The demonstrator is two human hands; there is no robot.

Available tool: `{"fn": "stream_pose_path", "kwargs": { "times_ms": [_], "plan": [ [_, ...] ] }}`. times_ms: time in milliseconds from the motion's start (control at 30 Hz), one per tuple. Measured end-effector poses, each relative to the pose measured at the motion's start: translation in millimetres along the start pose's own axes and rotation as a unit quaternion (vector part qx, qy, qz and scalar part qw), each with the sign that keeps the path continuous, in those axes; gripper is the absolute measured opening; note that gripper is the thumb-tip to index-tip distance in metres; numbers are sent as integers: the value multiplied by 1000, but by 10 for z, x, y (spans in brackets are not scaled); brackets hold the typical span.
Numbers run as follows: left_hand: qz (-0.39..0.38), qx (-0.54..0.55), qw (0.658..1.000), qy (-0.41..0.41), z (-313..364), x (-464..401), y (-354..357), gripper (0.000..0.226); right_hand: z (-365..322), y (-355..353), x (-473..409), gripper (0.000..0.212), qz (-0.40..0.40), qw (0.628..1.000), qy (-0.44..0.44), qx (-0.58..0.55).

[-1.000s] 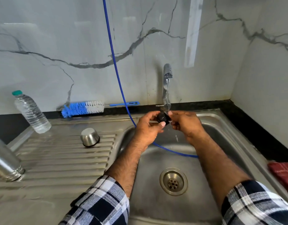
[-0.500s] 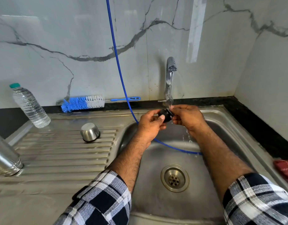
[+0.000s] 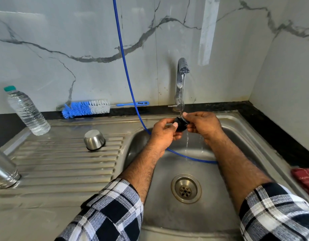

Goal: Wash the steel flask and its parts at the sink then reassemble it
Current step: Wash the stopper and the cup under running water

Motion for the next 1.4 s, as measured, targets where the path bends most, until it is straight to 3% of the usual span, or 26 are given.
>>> {"fn": "stream_pose_path", "kwargs": {
  "times_ms": [133, 367, 533, 767, 967, 1067, 1400],
  "plan": [
    [-7, 6, 1000, -14, -16, 15, -18, 25, -18, 8, 5, 14, -13, 1000, -5, 4],
    [-17, -7, 1000, -19, 5, 70, -1, 50, -49, -30, 4, 21, -42, 996, -45, 63],
    [-10, -8, 1000, -4, 27, 84, -28, 41, -29, -71, -26, 31, -42, 995, -41, 84],
    [14, -34, 999, 7, 55, 87, -59, 39, -124, -58, 21, 26, -39, 988, -70, 131],
    [19, -42, 999, -10, 8, 57, -77, 44, -160, -52, 26, 32, -33, 980, -98, 172],
    [-8, -36, 999, -17, -17, 58, -29, 59, -185, -62, 42, 37, -53, 977, -102, 178],
    [12, -114, 993, 40, 45, 35, -49, 56, -174, -37, 33, 17, -43, 980, -94, 169]
  ]
}}
Point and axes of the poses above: each hand's wrist, its own x-axis away from the middle knuckle, its own y-axis out of the palm, z = x × y, the point moved 8 cm from there along -x, towards the middle knuckle, and after that the axes turned 1 degree about y, right-handed, at the moved point
